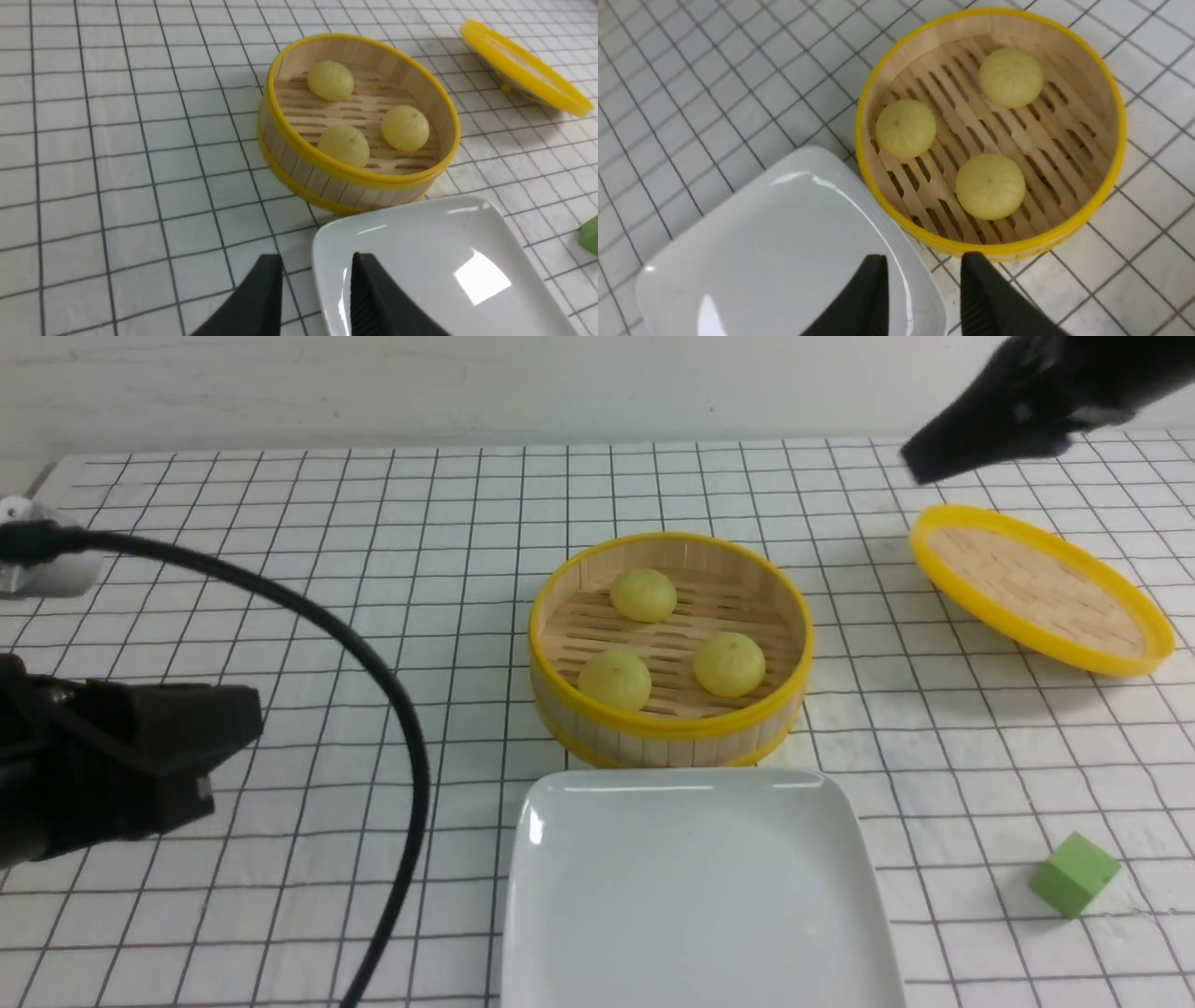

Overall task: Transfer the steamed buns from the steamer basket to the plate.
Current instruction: Use the right arm to grab the steamed stuffed bun that is closest to it, then use the right arm to put the steamed stuffed bun into the plate, then use the left arm to grab the steamed stuffed bun that is closest to it, then use the left arm to put the steamed stuffed bun into the plate

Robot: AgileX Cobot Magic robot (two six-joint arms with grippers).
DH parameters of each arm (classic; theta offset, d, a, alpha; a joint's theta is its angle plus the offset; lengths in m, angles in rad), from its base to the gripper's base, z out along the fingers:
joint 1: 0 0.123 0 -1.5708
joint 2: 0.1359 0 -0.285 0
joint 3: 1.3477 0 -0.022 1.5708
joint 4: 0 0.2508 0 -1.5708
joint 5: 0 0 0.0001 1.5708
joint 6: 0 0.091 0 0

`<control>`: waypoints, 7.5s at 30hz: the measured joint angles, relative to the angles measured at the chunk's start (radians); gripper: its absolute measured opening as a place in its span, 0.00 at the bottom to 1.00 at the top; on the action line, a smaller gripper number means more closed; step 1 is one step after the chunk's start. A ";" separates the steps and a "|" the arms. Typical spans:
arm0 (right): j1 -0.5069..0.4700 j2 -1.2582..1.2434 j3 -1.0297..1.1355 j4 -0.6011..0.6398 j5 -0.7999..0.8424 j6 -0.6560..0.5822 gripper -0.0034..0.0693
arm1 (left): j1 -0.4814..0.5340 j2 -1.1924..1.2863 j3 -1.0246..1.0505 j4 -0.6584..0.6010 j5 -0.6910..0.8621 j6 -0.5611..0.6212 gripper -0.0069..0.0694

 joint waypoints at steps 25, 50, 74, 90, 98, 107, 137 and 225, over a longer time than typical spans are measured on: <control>0.183 0.338 -0.082 -0.252 -0.209 0.119 0.54 | 0.000 0.000 0.000 -0.071 -0.016 0.081 0.41; 0.209 0.451 -0.087 -0.332 -0.348 0.116 0.23 | 0.000 0.000 0.000 -0.071 -0.018 0.082 0.41; 0.228 0.016 -0.012 -0.273 0.007 0.387 0.07 | 0.000 0.000 0.000 -0.071 -0.036 0.085 0.41; 0.348 0.021 0.502 -0.354 -0.324 0.330 0.07 | 0.000 0.000 0.000 -0.071 0.009 0.085 0.41; 0.348 0.074 0.511 -0.379 -0.432 0.307 0.07 | 0.000 0.000 0.000 -0.071 0.010 0.085 0.41; 0.348 0.108 0.516 -0.416 -0.459 0.319 0.21 | 0.000 0.000 0.000 -0.071 0.011 0.085 0.41; 0.348 -0.583 0.516 -0.275 -0.493 0.337 0.69 | 0.000 0.536 -0.387 -0.202 0.293 0.388 0.42; 0.348 -0.851 0.516 -0.329 -0.080 0.285 0.66 | -0.514 1.219 -1.281 0.378 0.628 -0.242 0.12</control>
